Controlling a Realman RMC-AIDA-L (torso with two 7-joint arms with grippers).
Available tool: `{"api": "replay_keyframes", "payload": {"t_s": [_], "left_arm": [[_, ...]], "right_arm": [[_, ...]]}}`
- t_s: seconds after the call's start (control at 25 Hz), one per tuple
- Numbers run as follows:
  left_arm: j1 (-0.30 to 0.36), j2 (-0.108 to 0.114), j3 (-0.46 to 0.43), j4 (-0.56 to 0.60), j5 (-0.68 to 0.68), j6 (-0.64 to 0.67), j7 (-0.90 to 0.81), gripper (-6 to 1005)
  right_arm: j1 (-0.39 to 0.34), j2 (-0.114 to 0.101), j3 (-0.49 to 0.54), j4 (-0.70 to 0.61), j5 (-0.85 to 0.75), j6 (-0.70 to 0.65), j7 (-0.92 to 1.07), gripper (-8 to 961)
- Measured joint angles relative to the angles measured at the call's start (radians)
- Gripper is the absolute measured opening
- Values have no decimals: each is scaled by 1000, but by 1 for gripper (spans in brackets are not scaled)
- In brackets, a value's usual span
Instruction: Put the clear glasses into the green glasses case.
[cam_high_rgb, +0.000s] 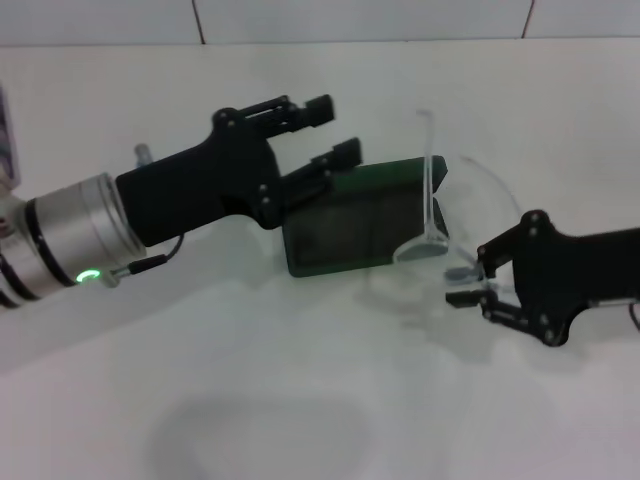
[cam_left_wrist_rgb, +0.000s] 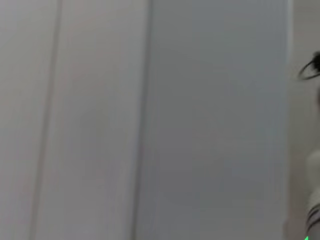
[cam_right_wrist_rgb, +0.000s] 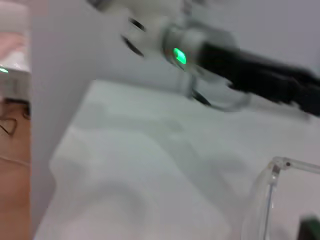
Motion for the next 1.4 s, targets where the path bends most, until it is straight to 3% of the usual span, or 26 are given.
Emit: {"api": "replay_keyframes", "payload": {"t_s": [0.16, 0.4, 0.72, 1.4], "left_arm": [[-49, 1, 4, -14, 14, 67, -44, 515], [-104, -3, 8, -24, 73, 97, -111, 515], [-172, -5, 9, -73, 143, 99, -180, 515], [-240, -3, 9, -76, 309, 94, -325, 516]], "right_arm": [[-1, 0, 1, 112, 98, -59, -252, 127], [-2, 2, 2, 174, 137, -97, -423, 126], [5, 1, -4, 188, 139, -106, -468, 126], [6, 1, 2, 177, 154, -131, -538, 126]]}}
